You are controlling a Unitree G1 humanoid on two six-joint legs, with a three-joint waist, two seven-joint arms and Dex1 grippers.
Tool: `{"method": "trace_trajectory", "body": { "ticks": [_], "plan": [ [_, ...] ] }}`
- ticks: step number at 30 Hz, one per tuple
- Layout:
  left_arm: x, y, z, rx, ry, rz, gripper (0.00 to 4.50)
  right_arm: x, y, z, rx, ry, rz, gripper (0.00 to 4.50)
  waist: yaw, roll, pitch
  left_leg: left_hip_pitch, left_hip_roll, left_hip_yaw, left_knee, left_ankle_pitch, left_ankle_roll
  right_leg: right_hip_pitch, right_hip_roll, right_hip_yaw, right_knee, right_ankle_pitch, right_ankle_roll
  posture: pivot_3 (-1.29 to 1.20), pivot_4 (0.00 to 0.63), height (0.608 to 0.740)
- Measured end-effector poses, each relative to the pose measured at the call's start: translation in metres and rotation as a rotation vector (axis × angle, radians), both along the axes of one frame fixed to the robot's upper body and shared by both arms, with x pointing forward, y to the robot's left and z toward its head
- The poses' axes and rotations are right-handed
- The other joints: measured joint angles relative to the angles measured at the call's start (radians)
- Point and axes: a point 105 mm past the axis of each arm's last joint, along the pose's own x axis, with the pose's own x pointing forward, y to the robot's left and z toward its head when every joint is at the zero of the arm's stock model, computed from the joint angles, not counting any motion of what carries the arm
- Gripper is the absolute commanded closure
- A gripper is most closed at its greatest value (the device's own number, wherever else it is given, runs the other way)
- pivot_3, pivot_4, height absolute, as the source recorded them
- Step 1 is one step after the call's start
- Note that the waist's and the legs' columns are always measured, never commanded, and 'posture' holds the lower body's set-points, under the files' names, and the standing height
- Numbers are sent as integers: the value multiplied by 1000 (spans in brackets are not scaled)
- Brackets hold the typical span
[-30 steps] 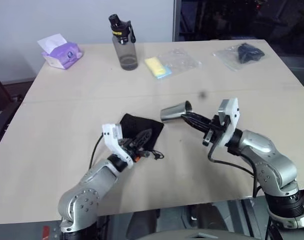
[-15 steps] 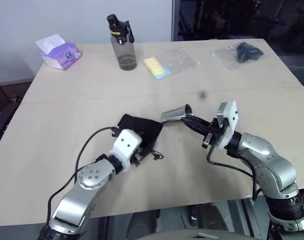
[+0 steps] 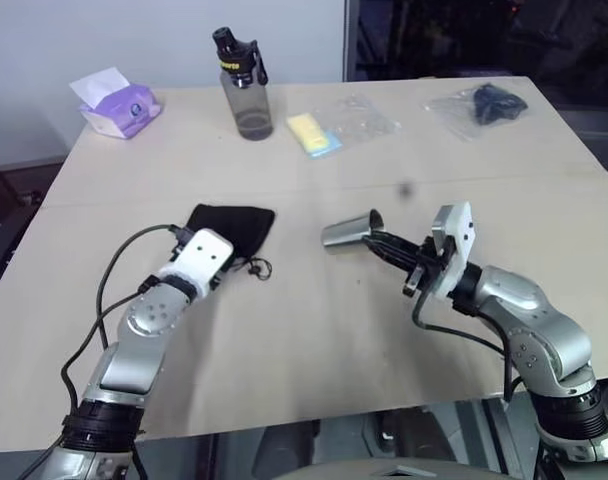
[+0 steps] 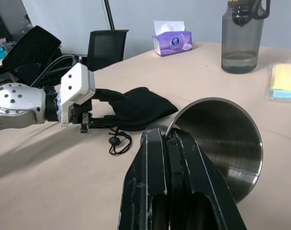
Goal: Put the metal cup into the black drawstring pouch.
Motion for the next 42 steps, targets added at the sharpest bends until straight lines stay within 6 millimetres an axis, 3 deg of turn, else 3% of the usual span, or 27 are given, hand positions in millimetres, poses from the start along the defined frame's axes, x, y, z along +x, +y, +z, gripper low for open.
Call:
{"method": "trace_trajectory", "body": {
  "ticks": [3, 6, 7, 10, 13, 20, 28, 42],
  "plan": [
    [0, 6, 4, -22, -10, -4, 1814, 1, -1, -1, 2, 2, -5, 4500, 0, 0, 0, 0, 1, 0, 0, 0, 0, 0, 0, 0, 0, -1, -1, 0, 150, 740],
    [-1, -3, 9, -75, -21, -51, 1814, 2, -1, -1, 3, 0, -9, 4500, 1, 0, 0, 0, 1, 0, 0, 0, 0, 0, -1, 0, 0, -2, -3, 0, 150, 740],
    [-2, -12, 13, -118, -38, -87, 1814, 2, -1, -1, 3, -2, -9, 4500, 3, 0, 0, 0, 2, 0, 1, 0, 0, 0, -2, 0, 0, -2, -3, 0, 150, 740],
    [-19, -73, 39, -290, -115, -326, 1814, 2, 0, -2, 2, -1, -6, 4500, 4, -1, 0, -1, 1, 1, 2, 0, 0, 0, -4, 2, 0, -1, -3, 0, 150, 740],
    [-28, -94, 43, -272, -120, -375, 1814, 3, -1, -3, 0, 2, -9, 4500, -2, -1, 0, 0, -2, 3, 1, 0, 0, 0, -2, 4, 0, -1, -3, 0, 150, 740],
    [-13, -75, 6, -63, -61, -81, 1814, 3, -2, -3, -6, 2, -13, 4500, 1, -1, 0, 1, -1, 2, 2, 0, 0, 1, 2, 1, 3, -3, 0, 0, 150, 740],
    [-2, -64, -1, 59, -130, 110, 1814, 4, -4, -4, -18, 2, -14, 4500, 1, -1, 0, 0, -1, 1, 1, 0, 0, 0, 2, 2, 2, 0, 0, 0, 150, 740],
    [-7, -23, -6, 4, -149, 341, 1814, 4, -5, -6, -33, 4, -10, 4500, 1, -1, 0, 1, -1, 0, 2, 0, 0, 0, 1, 1, 3, 1, 0, 0, 150, 740]
  ]
}}
